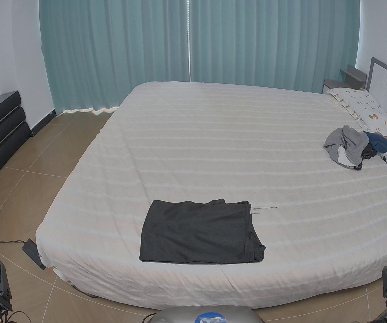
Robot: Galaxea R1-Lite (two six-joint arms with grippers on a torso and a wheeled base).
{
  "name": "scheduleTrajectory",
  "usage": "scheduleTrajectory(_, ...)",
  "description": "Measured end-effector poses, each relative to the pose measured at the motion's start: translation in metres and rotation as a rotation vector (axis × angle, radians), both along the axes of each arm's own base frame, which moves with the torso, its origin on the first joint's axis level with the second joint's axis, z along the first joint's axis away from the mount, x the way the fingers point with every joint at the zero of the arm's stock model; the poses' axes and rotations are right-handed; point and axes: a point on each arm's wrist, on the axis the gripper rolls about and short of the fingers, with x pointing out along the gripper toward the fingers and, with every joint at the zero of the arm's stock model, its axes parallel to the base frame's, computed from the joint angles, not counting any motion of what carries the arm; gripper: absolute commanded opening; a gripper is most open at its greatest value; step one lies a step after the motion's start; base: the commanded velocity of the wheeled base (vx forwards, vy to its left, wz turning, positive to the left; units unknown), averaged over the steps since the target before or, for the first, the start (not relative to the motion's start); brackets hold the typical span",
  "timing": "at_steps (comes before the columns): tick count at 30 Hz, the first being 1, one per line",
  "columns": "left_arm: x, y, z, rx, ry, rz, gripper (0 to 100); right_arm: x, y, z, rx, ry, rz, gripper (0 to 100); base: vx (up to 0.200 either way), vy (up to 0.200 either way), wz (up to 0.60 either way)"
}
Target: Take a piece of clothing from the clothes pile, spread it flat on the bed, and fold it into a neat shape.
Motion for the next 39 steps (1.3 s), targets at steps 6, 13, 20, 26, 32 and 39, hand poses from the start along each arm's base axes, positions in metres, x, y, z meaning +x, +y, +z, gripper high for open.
scheduleTrajectory(6,-0.0008,-0.0028,-0.0005,0.01,-0.025,-0.19,100,-0.0024,0.0028,-0.0014,0.035,-0.035,0.052,100,0.0,0.0,0.0)
scheduleTrajectory(13,-0.0013,-0.0063,-0.0007,0.006,-0.044,-0.374,100,-0.0049,0.0069,-0.0026,0.048,-0.095,0.16,100,0.0,0.0,0.0)
scheduleTrajectory(20,-0.0014,-0.0077,-0.006,-0.051,-0.007,-0.444,100,-0.0056,0.007,-0.0037,0.073,-0.111,0.147,100,0.0,0.0,0.0)
scheduleTrajectory(26,-0.0014,-0.0078,-0.0059,-0.049,-0.008,-0.444,100,-0.0057,0.0068,-0.0042,0.085,-0.113,0.141,100,0.0,0.0,0.0)
scheduleTrajectory(32,-0.0014,-0.0077,-0.0059,-0.051,-0.009,-0.444,100,-0.0057,0.0061,-0.0042,0.086,-0.115,0.111,100,0.0,0.0,0.0)
scheduleTrajectory(39,-0.0014,-0.0078,-0.0059,-0.058,-0.01,-0.443,100,-0.0058,0.0062,-0.0039,0.026,-0.108,0.121,100,0.0,0.0,0.0)
